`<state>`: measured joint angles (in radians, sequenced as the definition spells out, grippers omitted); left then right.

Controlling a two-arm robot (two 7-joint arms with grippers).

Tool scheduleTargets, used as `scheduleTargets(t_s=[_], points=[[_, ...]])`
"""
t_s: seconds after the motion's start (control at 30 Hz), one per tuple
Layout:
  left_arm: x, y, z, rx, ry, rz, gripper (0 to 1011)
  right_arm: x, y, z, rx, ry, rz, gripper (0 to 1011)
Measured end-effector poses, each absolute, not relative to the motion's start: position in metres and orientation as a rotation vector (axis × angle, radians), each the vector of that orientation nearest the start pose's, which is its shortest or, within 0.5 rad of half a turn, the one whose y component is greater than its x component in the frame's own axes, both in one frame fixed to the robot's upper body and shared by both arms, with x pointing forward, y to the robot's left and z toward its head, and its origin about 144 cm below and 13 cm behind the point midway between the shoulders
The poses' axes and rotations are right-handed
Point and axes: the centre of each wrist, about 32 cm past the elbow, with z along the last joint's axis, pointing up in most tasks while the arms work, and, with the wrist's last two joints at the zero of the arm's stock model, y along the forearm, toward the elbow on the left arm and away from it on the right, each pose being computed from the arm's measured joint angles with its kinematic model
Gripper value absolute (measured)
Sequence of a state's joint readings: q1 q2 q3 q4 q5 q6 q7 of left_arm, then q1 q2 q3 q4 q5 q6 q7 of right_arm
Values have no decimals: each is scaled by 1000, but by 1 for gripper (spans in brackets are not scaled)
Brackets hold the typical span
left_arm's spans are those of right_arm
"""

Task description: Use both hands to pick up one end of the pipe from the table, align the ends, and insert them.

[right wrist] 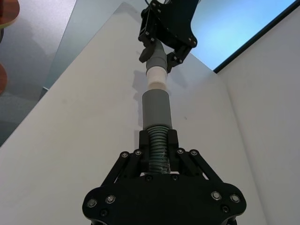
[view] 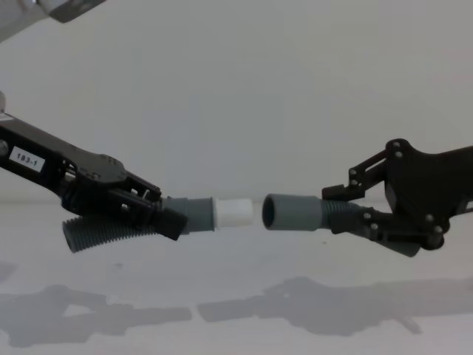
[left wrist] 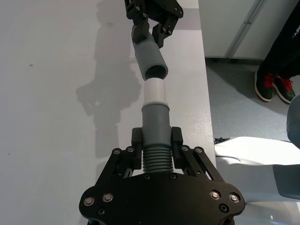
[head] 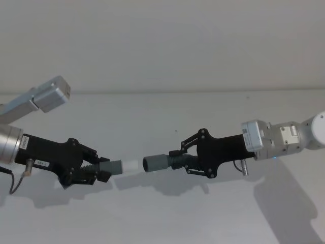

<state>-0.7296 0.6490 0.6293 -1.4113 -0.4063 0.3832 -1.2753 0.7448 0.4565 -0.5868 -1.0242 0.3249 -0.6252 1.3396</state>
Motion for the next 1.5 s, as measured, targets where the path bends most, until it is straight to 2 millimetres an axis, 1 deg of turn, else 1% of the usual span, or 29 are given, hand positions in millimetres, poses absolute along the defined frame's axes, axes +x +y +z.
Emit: scheduleTargets(t_s=[1.5], points=[[589, 289, 1319, 495, 40, 46, 323, 629, -277, 1243, -206, -654, 92, 203]])
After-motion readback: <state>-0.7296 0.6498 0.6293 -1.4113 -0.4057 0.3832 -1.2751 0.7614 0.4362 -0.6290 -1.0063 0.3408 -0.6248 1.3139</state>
